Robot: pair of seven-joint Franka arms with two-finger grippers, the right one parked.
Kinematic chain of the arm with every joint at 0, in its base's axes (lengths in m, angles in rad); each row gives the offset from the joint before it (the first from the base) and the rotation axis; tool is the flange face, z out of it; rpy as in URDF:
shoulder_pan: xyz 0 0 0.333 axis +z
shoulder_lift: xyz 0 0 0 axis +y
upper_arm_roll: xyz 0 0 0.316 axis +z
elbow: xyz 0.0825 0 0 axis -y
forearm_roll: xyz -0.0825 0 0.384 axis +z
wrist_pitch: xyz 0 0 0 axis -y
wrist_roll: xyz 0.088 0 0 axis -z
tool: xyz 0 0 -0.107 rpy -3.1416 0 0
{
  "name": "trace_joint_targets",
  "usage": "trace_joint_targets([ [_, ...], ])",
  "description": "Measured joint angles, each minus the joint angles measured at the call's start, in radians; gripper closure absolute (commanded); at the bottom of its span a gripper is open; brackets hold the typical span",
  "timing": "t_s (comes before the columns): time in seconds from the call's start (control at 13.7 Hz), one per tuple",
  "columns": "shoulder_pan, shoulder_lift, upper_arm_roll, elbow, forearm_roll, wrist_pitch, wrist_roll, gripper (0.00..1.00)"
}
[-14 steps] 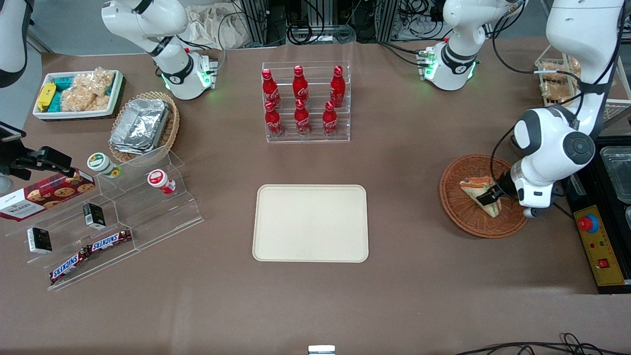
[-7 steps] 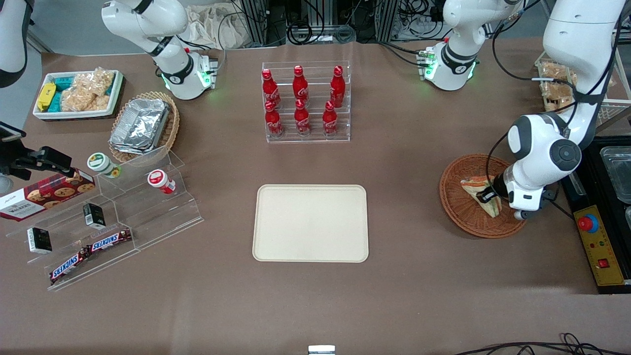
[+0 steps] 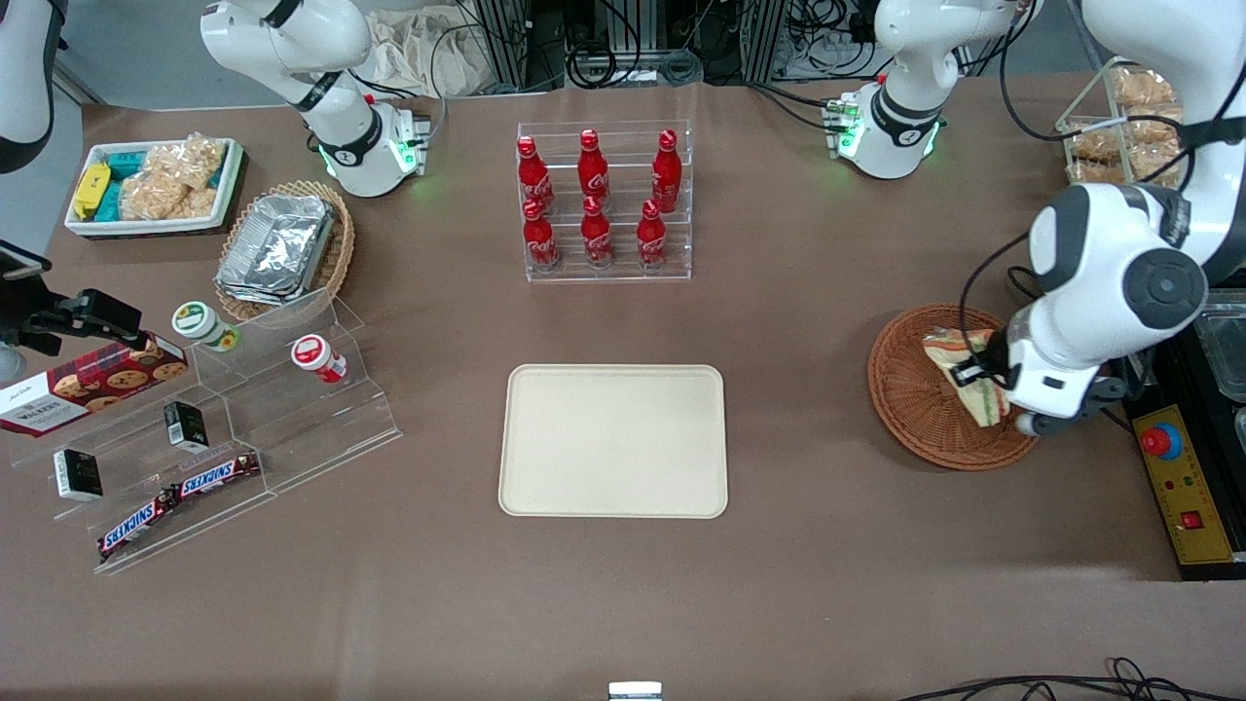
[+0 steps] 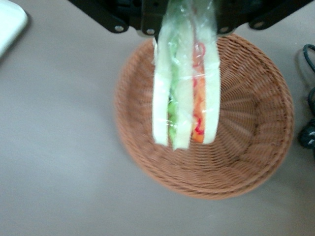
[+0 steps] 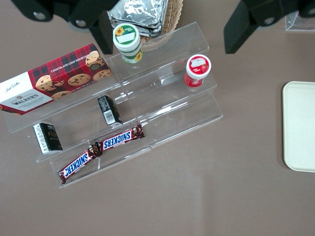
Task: Place sandwich from basket to tray
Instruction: 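Carry the sandwich with the left gripper over the cream tray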
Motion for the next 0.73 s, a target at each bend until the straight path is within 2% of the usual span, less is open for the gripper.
trace_joint_targets([
  [0.15,-0.015,0.005,-0.106,0.007,0.003,-0.001,-0.067,1.00],
  [0.29,-0.064,0.027,-0.168,0.006,0.025,0.014,-0.107,1.00],
  [0.51,-0.192,0.105,-0.178,0.003,0.057,0.150,-0.121,1.00],
  [0.73,-0.269,0.233,-0.178,0.011,0.141,0.322,-0.125,1.00],
])
